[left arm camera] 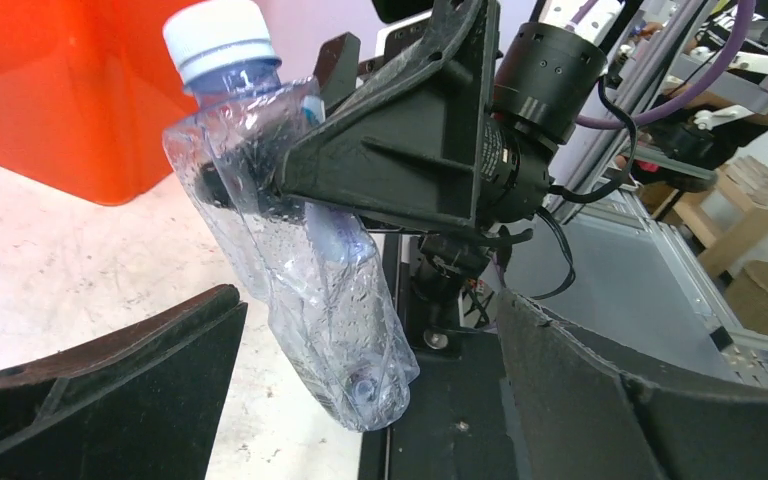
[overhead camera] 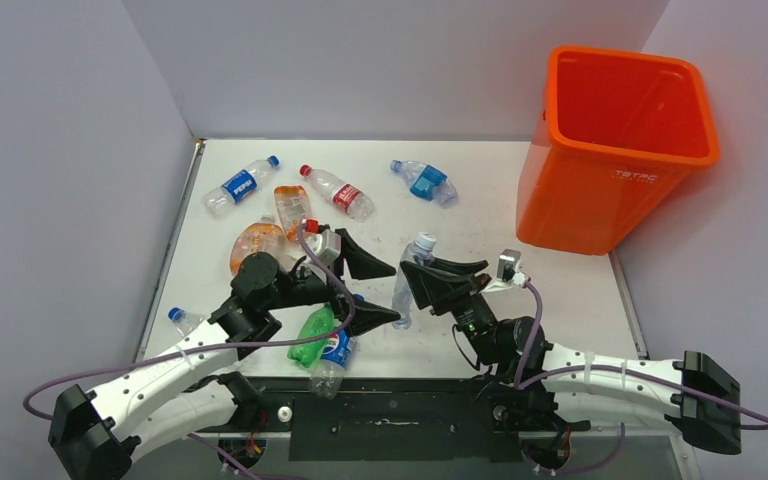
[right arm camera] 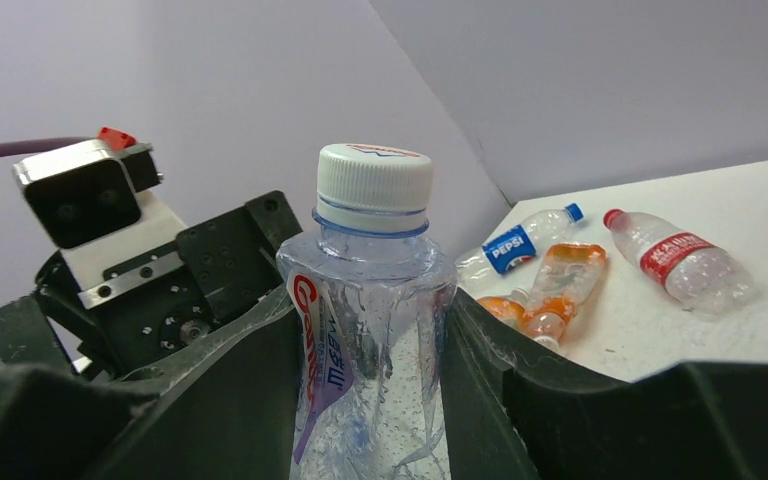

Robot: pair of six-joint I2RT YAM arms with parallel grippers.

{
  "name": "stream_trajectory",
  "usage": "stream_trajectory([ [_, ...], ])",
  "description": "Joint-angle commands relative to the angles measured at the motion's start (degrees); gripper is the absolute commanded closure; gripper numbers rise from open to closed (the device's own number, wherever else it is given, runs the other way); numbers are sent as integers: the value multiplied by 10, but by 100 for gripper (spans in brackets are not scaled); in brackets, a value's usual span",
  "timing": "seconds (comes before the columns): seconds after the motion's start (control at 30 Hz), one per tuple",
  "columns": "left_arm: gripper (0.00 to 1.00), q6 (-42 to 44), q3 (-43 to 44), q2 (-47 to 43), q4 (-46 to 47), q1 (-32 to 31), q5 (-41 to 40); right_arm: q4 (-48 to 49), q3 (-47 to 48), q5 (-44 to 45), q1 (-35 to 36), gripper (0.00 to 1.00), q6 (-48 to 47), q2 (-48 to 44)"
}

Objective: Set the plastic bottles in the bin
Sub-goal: Pick up the plastic bottle from the corner of the board.

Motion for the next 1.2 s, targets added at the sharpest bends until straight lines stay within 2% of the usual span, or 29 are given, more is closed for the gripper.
stream_trajectory([
  [0.0,4,-34,-1,17,57,2,31,151,6,-57,-1,95,-18,29],
  [0.33,4,-9,18,41,11,0,6,163,64,-194,-2,95,-14,75],
  [0.37,1,-1,20,44,6,-1,12,166,66,-197,-2,95,-12,79],
  [0.43,11,10,23,48,1,-5,26,173,65,-193,-2,95,-9,82],
  [0.6,50,43,29,47,-29,-17,21,134,75,-185,-3,93,-9,77],
  [0.63,56,46,28,46,-29,-17,18,111,81,-184,-3,82,-11,72],
  [0.67,59,48,27,43,-29,-18,14,80,90,-183,-3,61,-18,65],
  [0.7,62,52,26,41,-31,-17,8,37,104,-179,-3,35,-23,52],
  [0.73,65,59,25,39,-36,-17,2,-32,122,-165,-3,18,-25,39],
  [0.77,66,66,26,36,-42,-19,-9,-103,145,-145,-3,9,-24,24],
  [0.83,68,87,23,30,-55,-23,-32,-232,188,-120,-3,2,-34,1],
  [0.9,71,109,17,22,-62,-29,-64,-321,225,-115,-3,0,-41,-20],
  [1.03,76,167,-3,6,-68,-44,-122,-479,323,-95,-3,0,-52,-33],
  [1.17,80,207,-16,-2,-68,-62,-157,-639,435,-68,-3,2,-47,20],
])
